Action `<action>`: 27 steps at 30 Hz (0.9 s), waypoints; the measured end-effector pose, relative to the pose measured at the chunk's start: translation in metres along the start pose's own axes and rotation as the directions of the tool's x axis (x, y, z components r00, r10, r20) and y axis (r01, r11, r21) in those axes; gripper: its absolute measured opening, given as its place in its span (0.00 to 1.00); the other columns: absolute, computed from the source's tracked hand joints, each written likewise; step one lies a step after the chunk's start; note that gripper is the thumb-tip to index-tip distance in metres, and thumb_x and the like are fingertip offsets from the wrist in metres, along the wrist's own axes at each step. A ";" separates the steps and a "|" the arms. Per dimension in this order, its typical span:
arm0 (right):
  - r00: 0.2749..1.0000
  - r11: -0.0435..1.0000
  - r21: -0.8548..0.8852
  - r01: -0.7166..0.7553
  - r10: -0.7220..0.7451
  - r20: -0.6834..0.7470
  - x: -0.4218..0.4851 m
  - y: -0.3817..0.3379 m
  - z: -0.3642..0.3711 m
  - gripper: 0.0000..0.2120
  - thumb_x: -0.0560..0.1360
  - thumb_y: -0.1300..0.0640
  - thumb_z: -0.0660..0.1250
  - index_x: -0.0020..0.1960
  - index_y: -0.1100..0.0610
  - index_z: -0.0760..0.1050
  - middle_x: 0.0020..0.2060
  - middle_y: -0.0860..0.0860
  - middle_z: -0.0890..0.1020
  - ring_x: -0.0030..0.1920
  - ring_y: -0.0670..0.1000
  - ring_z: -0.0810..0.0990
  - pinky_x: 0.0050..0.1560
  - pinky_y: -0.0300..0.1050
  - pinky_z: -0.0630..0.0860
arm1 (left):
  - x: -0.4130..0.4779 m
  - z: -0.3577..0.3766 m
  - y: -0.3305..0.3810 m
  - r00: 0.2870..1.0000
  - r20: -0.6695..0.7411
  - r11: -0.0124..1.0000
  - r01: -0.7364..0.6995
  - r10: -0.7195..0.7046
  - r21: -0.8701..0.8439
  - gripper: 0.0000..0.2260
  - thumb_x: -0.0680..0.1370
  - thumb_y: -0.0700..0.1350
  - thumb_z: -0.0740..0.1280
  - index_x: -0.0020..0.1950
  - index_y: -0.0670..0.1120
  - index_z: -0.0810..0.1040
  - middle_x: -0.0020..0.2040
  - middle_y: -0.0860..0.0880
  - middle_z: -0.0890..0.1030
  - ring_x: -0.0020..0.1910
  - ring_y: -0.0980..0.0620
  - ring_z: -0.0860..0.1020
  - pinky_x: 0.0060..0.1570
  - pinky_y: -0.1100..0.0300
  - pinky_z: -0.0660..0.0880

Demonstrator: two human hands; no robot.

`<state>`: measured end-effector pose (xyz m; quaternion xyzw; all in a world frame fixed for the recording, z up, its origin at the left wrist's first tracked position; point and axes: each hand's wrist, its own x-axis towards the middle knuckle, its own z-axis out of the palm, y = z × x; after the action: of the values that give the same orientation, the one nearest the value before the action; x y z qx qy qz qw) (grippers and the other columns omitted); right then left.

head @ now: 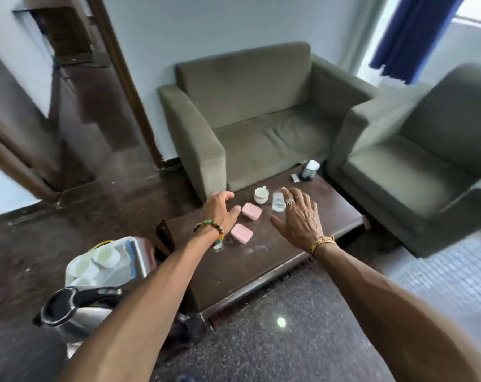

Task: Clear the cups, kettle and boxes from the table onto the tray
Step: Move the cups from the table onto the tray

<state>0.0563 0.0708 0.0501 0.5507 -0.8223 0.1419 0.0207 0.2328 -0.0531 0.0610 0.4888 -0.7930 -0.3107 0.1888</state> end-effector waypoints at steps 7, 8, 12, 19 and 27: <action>0.977 0.977 -0.032 -0.209 0.207 -0.058 -0.040 0.114 -0.051 0.40 0.73 0.37 0.66 0.76 0.59 0.61 0.70 0.57 0.69 0.66 0.60 0.71 0.63 0.58 0.71 | -0.011 0.084 0.108 0.979 0.143 0.989 -0.149 0.146 0.008 0.18 0.72 0.47 0.72 0.61 0.47 0.77 0.62 0.44 0.76 0.59 0.46 0.78 0.60 0.56 0.74; 0.966 0.969 -0.017 -0.248 0.247 -0.074 -0.043 0.127 -0.054 0.39 0.74 0.38 0.66 0.76 0.59 0.61 0.70 0.57 0.69 0.66 0.60 0.71 0.63 0.58 0.71 | -0.008 0.095 0.118 0.975 0.157 0.987 -0.163 0.160 0.005 0.18 0.71 0.48 0.72 0.60 0.48 0.77 0.61 0.44 0.76 0.60 0.46 0.78 0.60 0.55 0.74; 0.930 0.932 0.011 -0.362 0.362 -0.062 -0.056 0.168 -0.049 0.37 0.76 0.40 0.65 0.77 0.58 0.60 0.71 0.57 0.68 0.68 0.60 0.70 0.65 0.58 0.70 | 0.004 0.135 0.144 0.961 0.207 0.981 -0.194 0.183 0.032 0.18 0.70 0.49 0.72 0.59 0.49 0.78 0.58 0.46 0.77 0.55 0.48 0.78 0.59 0.58 0.74; 0.883 0.885 -0.007 -0.465 0.465 0.062 -0.050 0.222 -0.020 0.38 0.77 0.39 0.64 0.78 0.58 0.58 0.72 0.55 0.66 0.68 0.59 0.70 0.62 0.57 0.72 | 0.048 0.208 0.162 0.923 0.344 0.980 -0.196 0.174 0.029 0.19 0.71 0.47 0.71 0.61 0.47 0.77 0.58 0.44 0.78 0.56 0.46 0.78 0.59 0.53 0.74; 0.839 0.841 -0.017 -0.540 0.540 0.062 0.005 0.275 -0.030 0.38 0.77 0.40 0.64 0.79 0.58 0.57 0.71 0.55 0.67 0.67 0.60 0.70 0.62 0.57 0.72 | 0.118 0.247 0.208 0.908 0.375 0.978 -0.210 0.187 0.020 0.17 0.72 0.47 0.72 0.60 0.47 0.78 0.57 0.45 0.78 0.53 0.47 0.79 0.58 0.55 0.75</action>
<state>-0.2005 0.1710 0.0219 0.3010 -0.9442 0.1249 -0.0470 -0.1060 -0.0142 0.0200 0.3437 -0.8688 -0.3526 0.0515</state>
